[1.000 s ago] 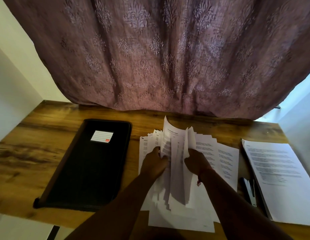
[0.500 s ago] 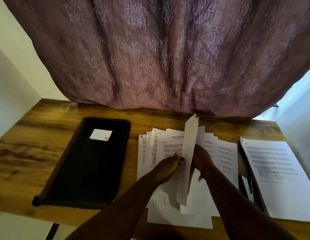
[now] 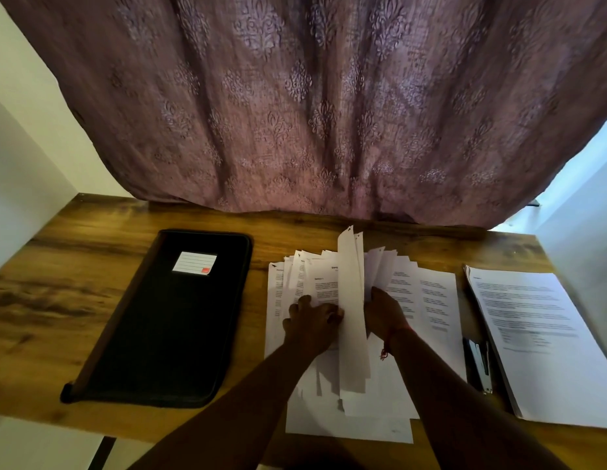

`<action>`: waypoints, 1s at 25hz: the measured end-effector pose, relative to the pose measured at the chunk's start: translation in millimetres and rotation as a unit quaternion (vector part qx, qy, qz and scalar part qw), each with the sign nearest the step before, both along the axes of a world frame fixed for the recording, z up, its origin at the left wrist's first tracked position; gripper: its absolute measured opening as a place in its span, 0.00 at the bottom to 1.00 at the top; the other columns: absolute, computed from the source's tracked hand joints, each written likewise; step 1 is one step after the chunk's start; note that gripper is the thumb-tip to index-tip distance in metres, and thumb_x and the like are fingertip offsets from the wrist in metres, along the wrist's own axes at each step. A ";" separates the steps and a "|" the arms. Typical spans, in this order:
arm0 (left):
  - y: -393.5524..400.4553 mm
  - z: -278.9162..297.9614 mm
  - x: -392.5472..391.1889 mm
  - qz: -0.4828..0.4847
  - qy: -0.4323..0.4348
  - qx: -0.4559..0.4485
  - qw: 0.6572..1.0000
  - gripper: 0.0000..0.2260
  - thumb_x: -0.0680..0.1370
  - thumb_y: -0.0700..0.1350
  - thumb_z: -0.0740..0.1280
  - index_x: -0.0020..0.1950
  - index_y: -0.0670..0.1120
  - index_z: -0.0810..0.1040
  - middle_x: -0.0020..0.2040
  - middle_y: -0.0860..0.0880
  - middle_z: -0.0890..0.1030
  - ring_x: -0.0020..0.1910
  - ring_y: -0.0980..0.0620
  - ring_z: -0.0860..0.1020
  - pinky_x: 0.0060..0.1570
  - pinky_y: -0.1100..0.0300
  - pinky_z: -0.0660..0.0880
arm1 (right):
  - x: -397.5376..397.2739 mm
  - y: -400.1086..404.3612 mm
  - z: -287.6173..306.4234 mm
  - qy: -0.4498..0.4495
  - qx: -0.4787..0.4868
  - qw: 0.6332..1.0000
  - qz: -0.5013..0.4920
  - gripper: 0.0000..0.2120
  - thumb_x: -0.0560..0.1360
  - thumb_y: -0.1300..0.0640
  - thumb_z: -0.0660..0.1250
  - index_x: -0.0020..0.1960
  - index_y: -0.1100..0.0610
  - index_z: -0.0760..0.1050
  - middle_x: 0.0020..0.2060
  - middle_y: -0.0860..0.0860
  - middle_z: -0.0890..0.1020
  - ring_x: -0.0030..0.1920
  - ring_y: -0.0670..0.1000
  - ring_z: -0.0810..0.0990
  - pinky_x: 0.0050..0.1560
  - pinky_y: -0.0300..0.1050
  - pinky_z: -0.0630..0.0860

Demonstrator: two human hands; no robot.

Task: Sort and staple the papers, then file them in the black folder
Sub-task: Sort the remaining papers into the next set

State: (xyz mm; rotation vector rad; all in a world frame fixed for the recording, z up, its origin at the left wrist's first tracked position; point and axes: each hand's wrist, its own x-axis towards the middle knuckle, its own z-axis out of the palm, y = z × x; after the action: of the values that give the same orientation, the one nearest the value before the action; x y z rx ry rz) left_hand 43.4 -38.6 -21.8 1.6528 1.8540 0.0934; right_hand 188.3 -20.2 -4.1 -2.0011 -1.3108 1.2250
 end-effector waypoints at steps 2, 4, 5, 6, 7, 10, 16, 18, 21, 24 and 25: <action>0.9 -2.8 -0.4 0.005 -0.007 -0.002 1.000 0.23 0.77 0.67 0.60 0.69 0.60 0.72 0.73 0.46 0.63 0.72 0.40 0.61 0.71 0.38 0.61 | -1.0 -0.9 1.2 -0.023 -0.001 1.000 0.013 0.07 0.80 0.49 0.62 0.51 0.52 0.74 0.48 0.54 0.82 0.50 0.58 0.81 0.56 0.60 0.79; 1.2 -1.8 -1.2 0.015 -0.003 0.006 1.000 0.26 0.74 0.69 0.63 0.69 0.61 0.71 0.73 0.46 0.62 0.72 0.40 0.61 0.71 0.38 0.62 | -2.0 -2.1 3.7 -0.016 0.002 1.000 0.003 0.07 0.81 0.49 0.61 0.50 0.51 0.74 0.50 0.55 0.81 0.51 0.58 0.81 0.57 0.61 0.78; 1.0 -1.5 -1.9 0.024 0.001 0.006 1.000 0.28 0.73 0.70 0.63 0.70 0.61 0.71 0.73 0.46 0.62 0.72 0.39 0.61 0.71 0.39 0.63 | -2.3 -2.2 3.8 -0.011 0.000 1.000 -0.003 0.07 0.81 0.49 0.61 0.50 0.52 0.73 0.50 0.55 0.81 0.53 0.58 0.80 0.59 0.60 0.77; 1.4 -1.9 -2.8 0.027 0.003 0.005 1.000 0.28 0.72 0.70 0.64 0.70 0.61 0.71 0.73 0.46 0.63 0.71 0.39 0.62 0.70 0.39 0.64 | -2.5 -2.4 4.4 -0.010 0.000 1.000 -0.006 0.07 0.81 0.49 0.61 0.51 0.52 0.73 0.50 0.55 0.81 0.54 0.58 0.79 0.61 0.59 0.76; 1.8 -1.2 -2.8 0.030 0.006 0.005 1.000 0.29 0.72 0.71 0.64 0.69 0.61 0.71 0.71 0.46 0.65 0.70 0.40 0.63 0.69 0.39 0.65 | -2.7 -2.7 4.1 -0.012 0.000 1.000 -0.005 0.08 0.81 0.49 0.61 0.51 0.52 0.74 0.50 0.55 0.80 0.55 0.58 0.79 0.62 0.58 0.75; 8.4 -16.0 -3.3 0.024 0.013 0.022 0.999 0.32 0.68 0.75 0.59 0.67 0.61 0.73 0.68 0.49 0.72 0.67 0.41 0.70 0.65 0.39 0.70 | -1.7 -2.1 2.1 -0.016 -0.003 1.000 -0.002 0.08 0.80 0.50 0.62 0.52 0.53 0.74 0.49 0.54 0.80 0.54 0.58 0.79 0.61 0.58 0.76; 5.0 -8.5 -5.0 0.048 -0.092 0.100 0.990 0.07 0.80 0.51 0.66 0.56 0.52 0.78 0.55 0.53 0.82 0.53 0.51 0.81 0.60 0.51 0.77 | 1.4 -1.5 1.9 -0.039 -0.005 0.999 0.000 0.12 0.79 0.64 0.61 0.61 0.56 0.72 0.52 0.54 0.76 0.60 0.59 0.75 0.63 0.55 0.72; 4.3 -2.2 -4.7 0.055 -0.097 0.112 0.987 0.07 0.79 0.51 0.67 0.55 0.51 0.76 0.53 0.53 0.82 0.51 0.52 0.80 0.58 0.53 0.77 | 1.3 -1.7 1.9 -0.042 -0.005 0.999 0.008 0.15 0.79 0.65 0.60 0.64 0.57 0.72 0.55 0.55 0.76 0.61 0.60 0.74 0.64 0.56 0.72; 5.6 1.9 -5.1 0.075 -0.118 0.102 0.985 0.12 0.79 0.46 0.68 0.60 0.48 0.72 0.54 0.50 0.81 0.52 0.50 0.81 0.55 0.54 0.78 | 1.7 -0.4 1.0 -0.041 -0.005 0.999 0.011 0.17 0.78 0.66 0.60 0.66 0.57 0.71 0.58 0.57 0.76 0.62 0.60 0.74 0.65 0.58 0.72; 7.8 0.9 -6.2 0.102 -0.127 0.085 0.983 0.17 0.78 0.44 0.68 0.65 0.48 0.69 0.56 0.48 0.80 0.54 0.47 0.81 0.55 0.50 0.79 | 2.0 1.5 -1.3 -0.038 -0.008 0.999 0.000 0.19 0.78 0.66 0.60 0.68 0.57 0.70 0.60 0.57 0.76 0.64 0.60 0.73 0.66 0.58 0.71; 7.9 0.0 -5.6 0.102 -0.120 0.089 0.984 0.17 0.79 0.45 0.67 0.66 0.49 0.69 0.57 0.49 0.80 0.54 0.48 0.80 0.56 0.49 0.79 | 2.2 1.6 -2.3 -0.038 -0.008 0.999 -0.002 0.19 0.78 0.66 0.60 0.68 0.57 0.70 0.61 0.58 0.76 0.64 0.60 0.73 0.66 0.57 0.70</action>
State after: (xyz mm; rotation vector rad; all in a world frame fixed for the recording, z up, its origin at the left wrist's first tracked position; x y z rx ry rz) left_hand 37.8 -30.7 -21.8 1.4867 1.8638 0.5360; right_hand 190.5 -18.6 -6.4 -2.0798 -1.3357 1.1721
